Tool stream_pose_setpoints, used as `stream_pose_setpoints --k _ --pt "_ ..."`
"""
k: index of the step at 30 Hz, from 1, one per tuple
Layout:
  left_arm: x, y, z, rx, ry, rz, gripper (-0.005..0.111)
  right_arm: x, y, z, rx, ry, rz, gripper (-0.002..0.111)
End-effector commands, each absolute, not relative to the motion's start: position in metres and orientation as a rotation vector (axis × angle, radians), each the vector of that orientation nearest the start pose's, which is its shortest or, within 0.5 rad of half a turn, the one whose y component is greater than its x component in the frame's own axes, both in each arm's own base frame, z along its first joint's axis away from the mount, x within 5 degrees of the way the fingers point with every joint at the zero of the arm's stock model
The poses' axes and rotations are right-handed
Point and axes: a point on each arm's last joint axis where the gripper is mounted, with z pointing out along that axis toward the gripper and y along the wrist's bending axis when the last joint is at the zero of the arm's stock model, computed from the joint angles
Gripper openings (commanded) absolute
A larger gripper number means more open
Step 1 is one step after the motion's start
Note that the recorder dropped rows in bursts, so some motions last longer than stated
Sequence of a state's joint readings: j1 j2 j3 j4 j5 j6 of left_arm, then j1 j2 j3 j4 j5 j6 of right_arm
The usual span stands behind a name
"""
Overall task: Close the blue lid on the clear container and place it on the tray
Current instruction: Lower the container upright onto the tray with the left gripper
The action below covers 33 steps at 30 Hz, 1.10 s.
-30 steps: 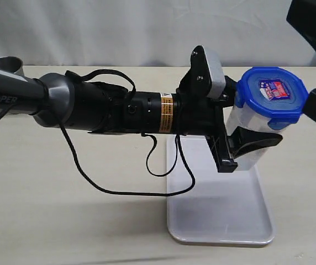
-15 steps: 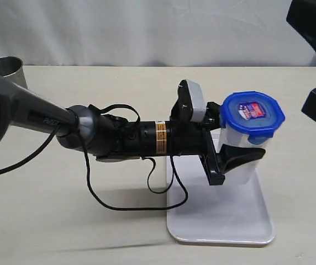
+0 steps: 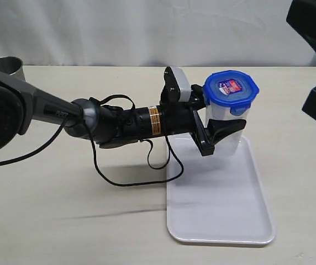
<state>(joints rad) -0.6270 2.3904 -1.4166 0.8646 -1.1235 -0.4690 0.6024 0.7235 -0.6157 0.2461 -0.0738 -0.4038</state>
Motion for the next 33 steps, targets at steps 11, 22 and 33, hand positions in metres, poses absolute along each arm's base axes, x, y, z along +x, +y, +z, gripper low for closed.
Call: stream_pose_setpoints --k 11,22,33 --pt "0.351 -0.34 0.098 1.166 1.351 -1.026 0.0 0.13 0.086 0.36 -0.546 1.426 0.338 0.005" --pt "0.353 -0.338 0.103 1.076 1.367 -1.104 0.059 0.129 0.086 0.358 -0.546 1.435 0.341 0.005" --pt "0.356 -0.334 0.096 1.133 1.411 -1.056 0.099 0.129 0.086 0.358 -0.541 1.437 0.347 0.005"
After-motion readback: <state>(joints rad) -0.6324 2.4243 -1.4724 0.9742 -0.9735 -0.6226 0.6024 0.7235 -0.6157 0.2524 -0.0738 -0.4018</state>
